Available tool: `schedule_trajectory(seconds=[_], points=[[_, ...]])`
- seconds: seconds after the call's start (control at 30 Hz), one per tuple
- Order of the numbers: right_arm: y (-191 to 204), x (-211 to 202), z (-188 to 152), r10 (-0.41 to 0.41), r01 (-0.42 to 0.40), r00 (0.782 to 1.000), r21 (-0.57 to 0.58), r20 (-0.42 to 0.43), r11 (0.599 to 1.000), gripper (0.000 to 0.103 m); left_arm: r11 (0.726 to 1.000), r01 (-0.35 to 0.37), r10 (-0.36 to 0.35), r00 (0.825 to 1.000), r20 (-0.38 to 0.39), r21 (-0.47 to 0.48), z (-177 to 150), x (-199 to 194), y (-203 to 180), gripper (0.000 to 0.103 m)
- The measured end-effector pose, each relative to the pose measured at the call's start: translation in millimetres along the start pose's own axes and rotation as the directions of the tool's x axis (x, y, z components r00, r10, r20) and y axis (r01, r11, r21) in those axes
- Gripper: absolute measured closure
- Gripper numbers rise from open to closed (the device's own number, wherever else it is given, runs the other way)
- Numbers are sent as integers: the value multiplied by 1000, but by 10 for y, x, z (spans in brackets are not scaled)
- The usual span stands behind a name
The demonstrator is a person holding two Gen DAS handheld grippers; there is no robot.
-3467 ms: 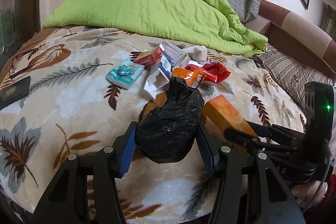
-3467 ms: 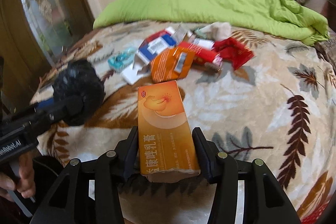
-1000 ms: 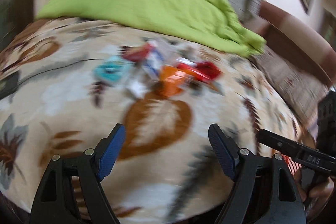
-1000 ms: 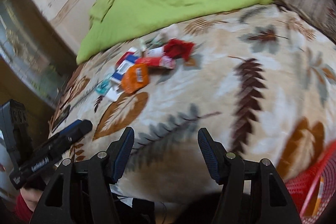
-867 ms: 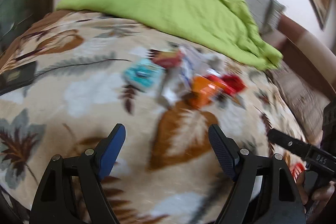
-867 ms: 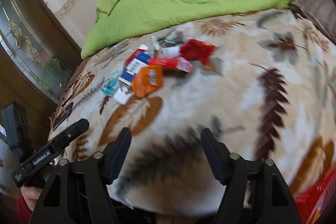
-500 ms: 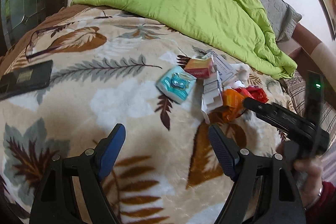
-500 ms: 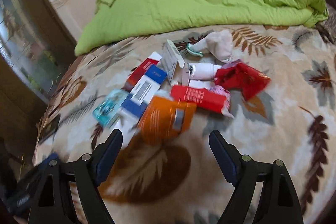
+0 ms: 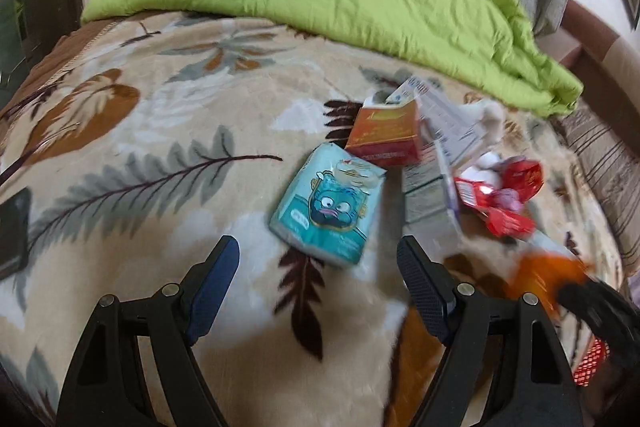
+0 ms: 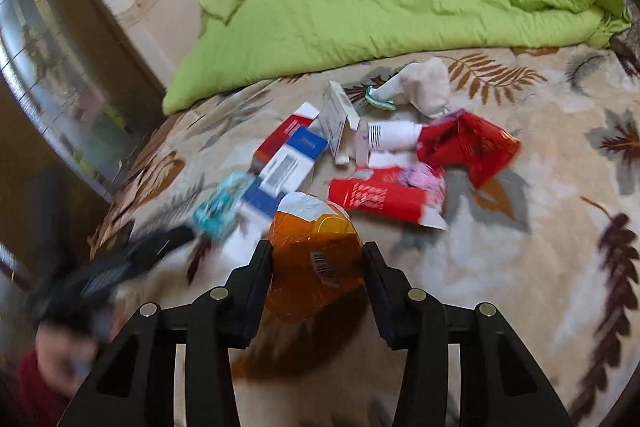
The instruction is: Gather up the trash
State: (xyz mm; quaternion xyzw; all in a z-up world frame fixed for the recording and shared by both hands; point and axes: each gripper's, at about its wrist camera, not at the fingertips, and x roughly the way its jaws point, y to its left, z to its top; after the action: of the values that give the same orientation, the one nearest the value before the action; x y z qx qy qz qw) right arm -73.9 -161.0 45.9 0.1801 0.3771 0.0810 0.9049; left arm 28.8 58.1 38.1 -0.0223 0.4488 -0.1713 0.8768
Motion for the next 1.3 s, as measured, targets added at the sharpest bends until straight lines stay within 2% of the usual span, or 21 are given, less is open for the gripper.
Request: schedule_trajectory(seconds=[0.1, 0.2, 0.23, 0.3, 0.33, 0.43, 0.57, 0.8, 0.9, 1.0, 1.13, 1.3], points=[[-71, -215, -179, 10, -10, 1000, -13, 0, 1000, 54, 999, -29, 30, 999, -21, 20, 71, 209, -33, 23], [-193, -405, -355, 13, -14, 1000, 2, 13, 1000, 54, 996, -73, 72, 997, 5, 47, 140, 337, -95, 26], [-214, -430, -389, 14, -14, 1000, 5, 15, 1000, 54, 995, -89, 89, 996, 5, 54, 153, 372, -111, 33], [-264, -477, -453, 9, -9, 1000, 9, 20, 1000, 54, 991, -118, 117, 993, 14, 59, 158, 398, -127, 38], [-278, -483, -454, 9, -10, 1000, 14, 21, 1000, 54, 990, -126, 125, 992, 20, 60, 154, 385, -127, 46], [-292, -520, -431, 16, -17, 998, 14, 53, 1000, 54, 994, -110, 110, 993, 36, 19, 101, 263, -64, 58], [-317, -496, -430, 8, -10, 998, 30, 69, 1000, 54, 997, -83, 83, 995, 58, 3, -133, 9, -89, 65], [-245, -505, -448, -33, 34, 995, -8, 90, 999, 54, 1000, -22, 25, 988, 155, -21, -734, -536, -407, 66], [-253, -515, -451, -44, 45, 994, -7, 97, 999, 54, 998, -54, 45, 979, 197, 38, -930, -627, -601, 66], [-261, -529, -448, -52, 52, 993, -4, 106, 999, 54, 995, -59, 41, 976, 215, 77, -981, -674, -719, 66], [-251, -576, -463, -54, 55, 991, -5, 120, 998, 54, 997, -61, 47, 974, 220, 57, -996, -716, -723, 66], [-266, -611, -467, -54, 53, 990, 8, 133, 999, 54, 992, -95, 69, 962, 266, 85, -1035, -844, -808, 66]])
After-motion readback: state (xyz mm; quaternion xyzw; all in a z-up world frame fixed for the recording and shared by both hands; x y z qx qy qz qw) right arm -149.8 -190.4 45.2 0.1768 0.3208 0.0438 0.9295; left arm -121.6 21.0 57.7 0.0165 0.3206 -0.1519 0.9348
